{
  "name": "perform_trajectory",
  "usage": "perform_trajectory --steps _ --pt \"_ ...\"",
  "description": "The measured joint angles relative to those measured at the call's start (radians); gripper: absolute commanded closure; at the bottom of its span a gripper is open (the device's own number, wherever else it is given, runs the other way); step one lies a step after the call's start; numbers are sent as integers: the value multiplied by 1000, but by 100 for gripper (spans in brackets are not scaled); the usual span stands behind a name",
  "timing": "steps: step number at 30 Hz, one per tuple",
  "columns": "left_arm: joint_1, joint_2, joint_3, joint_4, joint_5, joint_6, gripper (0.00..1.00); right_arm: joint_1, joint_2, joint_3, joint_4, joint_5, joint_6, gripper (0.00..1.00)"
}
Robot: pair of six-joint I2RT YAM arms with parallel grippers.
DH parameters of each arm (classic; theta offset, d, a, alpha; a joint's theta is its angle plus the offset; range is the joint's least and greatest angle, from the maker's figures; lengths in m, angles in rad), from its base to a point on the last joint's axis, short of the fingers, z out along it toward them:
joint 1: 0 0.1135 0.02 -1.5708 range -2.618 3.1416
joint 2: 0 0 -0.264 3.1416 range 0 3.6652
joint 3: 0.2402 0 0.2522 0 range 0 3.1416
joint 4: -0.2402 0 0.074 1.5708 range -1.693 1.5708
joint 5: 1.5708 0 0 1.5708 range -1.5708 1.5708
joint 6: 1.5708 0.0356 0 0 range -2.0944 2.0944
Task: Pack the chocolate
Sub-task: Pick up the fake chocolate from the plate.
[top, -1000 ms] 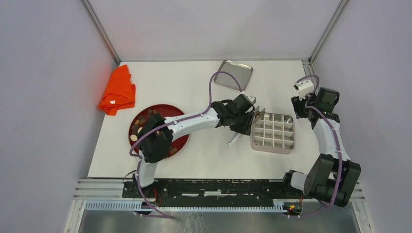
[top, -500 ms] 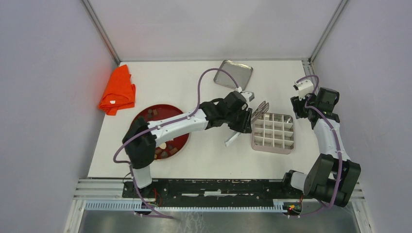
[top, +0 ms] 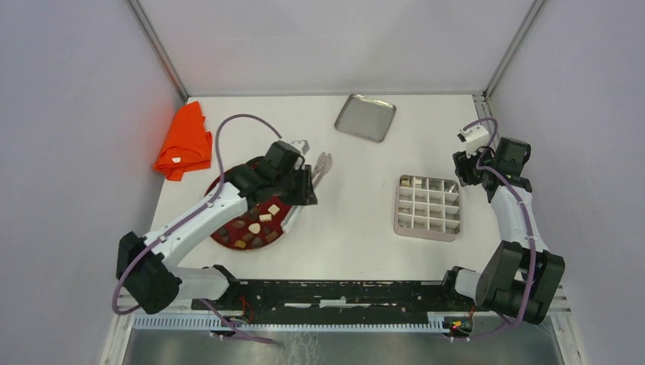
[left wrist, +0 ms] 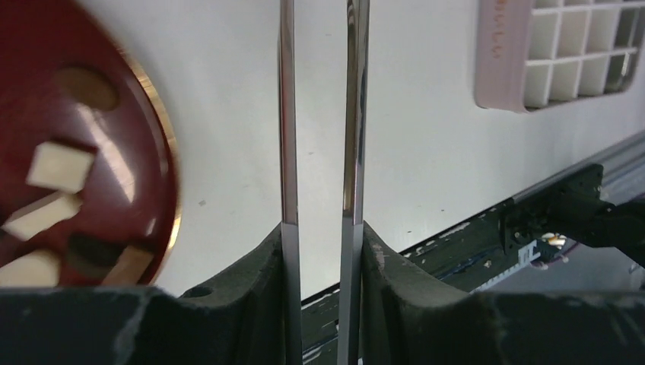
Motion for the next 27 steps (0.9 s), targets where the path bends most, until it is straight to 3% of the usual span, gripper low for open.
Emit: perform_trajectory --steps 5,10,19,27 --pt "189 -128 -6 -187 -38 37 59 2 0 0 -6 -14 0 43" --pt "299 -137 5 -363 -103 101 59 9 0 0 -6 -20 -3 43" --pt "353 -50 27 -525 -160 184 58 18 0 0 -7 -29 -3 43" --pt "358 -6 56 -564 -218 211 57 23 0 0 -9 -32 -3 44"
